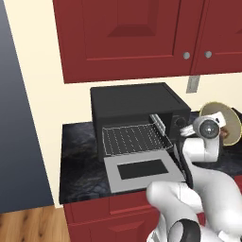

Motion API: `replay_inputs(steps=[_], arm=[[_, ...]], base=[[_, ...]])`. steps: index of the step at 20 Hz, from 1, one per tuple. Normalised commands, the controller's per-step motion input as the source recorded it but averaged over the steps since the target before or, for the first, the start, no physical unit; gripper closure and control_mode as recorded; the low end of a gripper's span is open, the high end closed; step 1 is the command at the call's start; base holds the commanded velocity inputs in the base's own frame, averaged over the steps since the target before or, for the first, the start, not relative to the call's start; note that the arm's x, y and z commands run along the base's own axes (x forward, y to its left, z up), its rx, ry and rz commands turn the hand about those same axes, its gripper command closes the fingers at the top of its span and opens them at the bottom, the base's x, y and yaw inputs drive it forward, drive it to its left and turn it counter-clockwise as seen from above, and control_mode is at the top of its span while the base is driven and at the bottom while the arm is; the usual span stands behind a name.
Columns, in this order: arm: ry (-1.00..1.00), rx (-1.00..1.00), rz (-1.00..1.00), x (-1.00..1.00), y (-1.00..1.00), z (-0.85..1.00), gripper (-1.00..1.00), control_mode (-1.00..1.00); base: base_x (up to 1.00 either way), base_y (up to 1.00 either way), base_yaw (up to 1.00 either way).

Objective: Pick up the heated bread from the toaster oven and place it in the bowl. Then move the bread bowl to the dining counter.

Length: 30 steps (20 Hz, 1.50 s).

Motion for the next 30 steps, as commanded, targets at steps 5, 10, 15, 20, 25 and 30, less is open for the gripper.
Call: replay_inputs(steps=[5,10,15,20,25,30], arm=[[0.03,-0.19,0.39,-0.11,1.00,1.00,1.00,-1.00],[0.14,-0.18,0.45,-0.04,1.00,1.00,1.00,-1.00],[0.36,-0.11,0.44,-0.01,0.90,0.83,1.00,-1.00],[0.02,-0.19,0.05,-0.06,0.39,0.03,1.00,-1.00],[-0.12,-0.34,0.01,-0.34,0.20,-0.11,1.00,-1.00],[-0.08,-0.12,0.04,-0.09,0.06,0.00,1.00,-1.00]], base=[[0.00,0.00,0.00],[0.00,0.00,0.00],[0.00,0.00,0.00],[0.00,0.00,0.00],[0.00,0.00,0.00],[0.00,0.00,0.00]])
